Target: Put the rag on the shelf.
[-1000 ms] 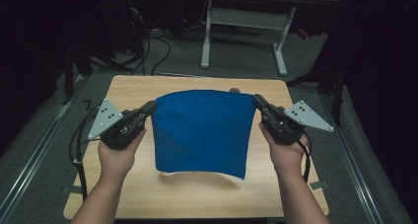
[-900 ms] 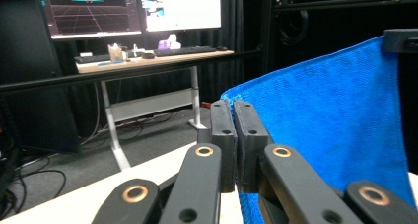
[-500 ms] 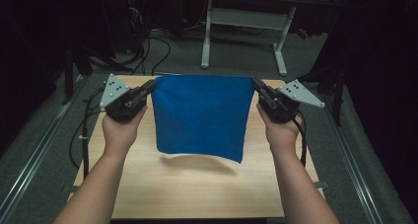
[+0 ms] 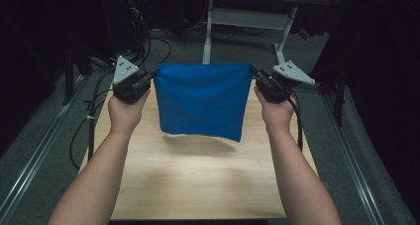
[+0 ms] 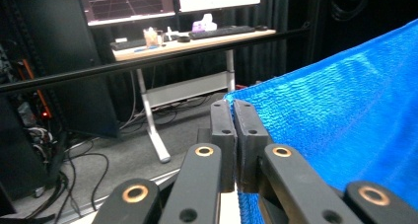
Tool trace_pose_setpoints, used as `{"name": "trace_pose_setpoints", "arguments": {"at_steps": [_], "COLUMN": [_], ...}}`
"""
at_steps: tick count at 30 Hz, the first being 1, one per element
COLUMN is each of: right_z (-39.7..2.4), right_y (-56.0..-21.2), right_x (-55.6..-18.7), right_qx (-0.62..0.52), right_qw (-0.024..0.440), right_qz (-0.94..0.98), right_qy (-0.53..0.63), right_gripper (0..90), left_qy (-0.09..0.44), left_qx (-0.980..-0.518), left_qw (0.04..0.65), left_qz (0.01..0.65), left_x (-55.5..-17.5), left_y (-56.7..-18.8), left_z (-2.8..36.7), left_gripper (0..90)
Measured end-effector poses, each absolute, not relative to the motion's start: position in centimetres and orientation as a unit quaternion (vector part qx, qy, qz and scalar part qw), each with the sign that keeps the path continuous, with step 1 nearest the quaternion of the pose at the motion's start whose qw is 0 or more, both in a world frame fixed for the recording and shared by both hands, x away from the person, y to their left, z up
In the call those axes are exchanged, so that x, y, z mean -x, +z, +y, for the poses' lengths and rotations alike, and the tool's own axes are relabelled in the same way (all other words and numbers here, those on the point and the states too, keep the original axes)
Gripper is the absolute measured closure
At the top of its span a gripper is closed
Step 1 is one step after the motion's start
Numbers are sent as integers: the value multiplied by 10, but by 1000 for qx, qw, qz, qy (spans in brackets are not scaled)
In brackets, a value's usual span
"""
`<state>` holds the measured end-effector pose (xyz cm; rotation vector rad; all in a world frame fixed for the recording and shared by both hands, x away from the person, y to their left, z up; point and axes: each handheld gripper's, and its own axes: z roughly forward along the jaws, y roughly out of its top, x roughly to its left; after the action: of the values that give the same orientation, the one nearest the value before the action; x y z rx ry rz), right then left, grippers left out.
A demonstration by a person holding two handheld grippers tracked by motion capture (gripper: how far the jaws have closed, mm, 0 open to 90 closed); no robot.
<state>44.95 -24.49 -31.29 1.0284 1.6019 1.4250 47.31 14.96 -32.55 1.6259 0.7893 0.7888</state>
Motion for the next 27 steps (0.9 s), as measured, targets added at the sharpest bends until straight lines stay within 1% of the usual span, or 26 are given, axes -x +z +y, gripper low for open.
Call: {"name": "trace_pose_setpoints", "arguments": {"at_steps": [8, 15, 18, 23, 25, 27], "right_z": [-249, -253, -252, -249, -248, -248], "right_y": [-309, -306, -305, -303, -302, -303], "right_x": [-476, -495, -502, -510, -513, -517], "right_qx": [-411, -418, -417, -411, -410, -410], "right_qw": [371, 370, 376, 386, 388, 389], "right_qz": [629, 632, 636, 644, 648, 649], "right_qy": [546, 538, 529, 516, 510, 510], "right_gripper": [887, 887, 887, 887, 886, 887], "left_qy": [338, 338, 340, 348, 351, 343], "left_qx": [-681, -683, -680, -691, -687, -688], "left_qw": [550, 544, 544, 525, 528, 527], "left_qz": [346, 352, 354, 354, 355, 361], "left_x": [-503, -517, -522, -533, -537, -542], "left_y": [-322, -321, -322, -320, -320, -320], "left_z": [145, 140, 141, 138, 139, 139], "left_gripper": [886, 885, 885, 884, 884, 884]}}
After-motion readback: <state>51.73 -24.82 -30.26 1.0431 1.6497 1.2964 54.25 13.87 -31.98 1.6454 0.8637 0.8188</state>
